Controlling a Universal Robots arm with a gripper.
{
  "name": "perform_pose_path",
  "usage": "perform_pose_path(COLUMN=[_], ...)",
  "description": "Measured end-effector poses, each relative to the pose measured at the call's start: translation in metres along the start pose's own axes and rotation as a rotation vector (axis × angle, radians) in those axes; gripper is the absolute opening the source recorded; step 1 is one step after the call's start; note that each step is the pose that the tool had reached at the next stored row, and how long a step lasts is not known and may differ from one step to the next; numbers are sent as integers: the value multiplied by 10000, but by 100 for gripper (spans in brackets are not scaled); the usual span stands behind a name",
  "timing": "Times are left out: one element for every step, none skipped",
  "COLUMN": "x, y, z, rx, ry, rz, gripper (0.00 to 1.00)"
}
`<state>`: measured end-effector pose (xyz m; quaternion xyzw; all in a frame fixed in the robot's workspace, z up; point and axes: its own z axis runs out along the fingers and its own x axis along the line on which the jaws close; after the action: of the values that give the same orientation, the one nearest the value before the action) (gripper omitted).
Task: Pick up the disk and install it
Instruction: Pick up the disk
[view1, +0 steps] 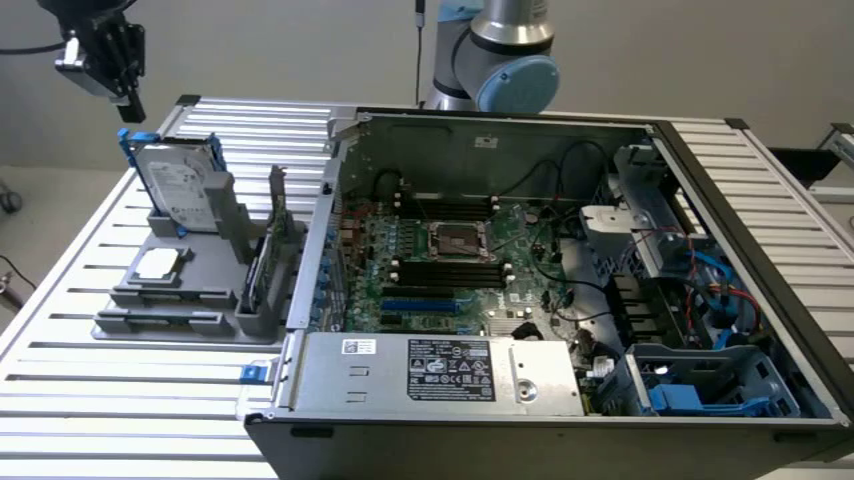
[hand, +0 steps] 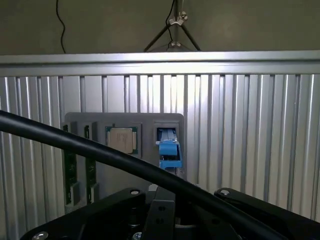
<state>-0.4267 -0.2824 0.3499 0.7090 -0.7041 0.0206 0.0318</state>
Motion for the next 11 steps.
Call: perform_pose_path(x=[0,0,0,0,0,0,0,-1,0,0,0], y=[0,0,0,0,0,0,-1,-4,-7,-12,-15], z=[0,0,0,0,0,0,0,0,0,-1,-1], rx=[2,3,3,4,4,5,5,6,6,6,7], ry=[1,1,1,1,1,1,1,1,2,2,2], rz=[-23,-28,-33,-38,-43,-49,-53,-56,-61,-66,-69], gripper=[11,11,12,12,17,17,30,30,36,36,42])
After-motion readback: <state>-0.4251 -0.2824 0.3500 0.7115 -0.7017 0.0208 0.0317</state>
